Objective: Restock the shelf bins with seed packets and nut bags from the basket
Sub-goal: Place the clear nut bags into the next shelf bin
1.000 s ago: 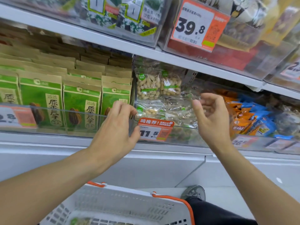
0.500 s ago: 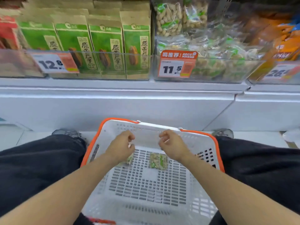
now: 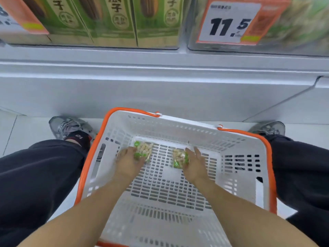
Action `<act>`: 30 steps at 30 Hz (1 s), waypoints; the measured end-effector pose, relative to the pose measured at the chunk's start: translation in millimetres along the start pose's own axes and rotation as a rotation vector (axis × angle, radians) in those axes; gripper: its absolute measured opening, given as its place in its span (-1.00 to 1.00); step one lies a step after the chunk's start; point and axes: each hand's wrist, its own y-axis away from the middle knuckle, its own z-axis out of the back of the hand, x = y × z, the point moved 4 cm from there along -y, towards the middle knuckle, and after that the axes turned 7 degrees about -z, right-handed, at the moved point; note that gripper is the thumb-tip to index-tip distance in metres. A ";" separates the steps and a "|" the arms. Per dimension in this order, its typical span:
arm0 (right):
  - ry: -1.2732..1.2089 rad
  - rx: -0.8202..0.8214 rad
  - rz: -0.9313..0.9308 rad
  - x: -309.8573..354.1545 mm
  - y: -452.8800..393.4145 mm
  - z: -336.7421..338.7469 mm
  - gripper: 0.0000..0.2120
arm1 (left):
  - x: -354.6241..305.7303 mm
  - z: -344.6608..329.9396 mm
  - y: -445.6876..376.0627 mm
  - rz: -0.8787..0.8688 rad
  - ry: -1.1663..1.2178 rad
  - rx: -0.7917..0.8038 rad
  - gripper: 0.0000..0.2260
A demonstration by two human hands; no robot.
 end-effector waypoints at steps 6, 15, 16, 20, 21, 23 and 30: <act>-0.074 0.010 -0.064 -3.3 -22.0 -13.4 -0.36 | 22.7 -38.5 -5.8 0.221 0.364 -0.043 -0.42; -0.401 0.359 -0.363 -21.9 -4.5 -38.3 -0.83 | 8.8 -60.8 7.5 0.286 0.410 0.122 -0.72; -0.474 0.398 -0.403 -21.7 -0.7 -39.2 -0.78 | 5.7 -59.6 7.5 0.258 0.419 0.149 -0.77; -0.491 0.428 -0.340 -14.6 2.9 -37.3 -0.59 | 6.8 -43.3 16.9 0.237 0.389 0.201 -0.60; -0.515 0.444 -0.335 -10.7 5.2 -34.1 -0.59 | 6.9 -37.1 19.0 0.229 0.389 0.207 -0.61; -0.577 0.478 -0.335 -0.9 9.5 -24.9 -0.71 | 7.5 -26.8 18.4 0.177 0.370 0.246 -0.50; -0.474 0.730 -0.077 46.1 51.6 30.5 -0.56 | -41.1 24.1 28.0 -0.069 0.284 0.433 -0.57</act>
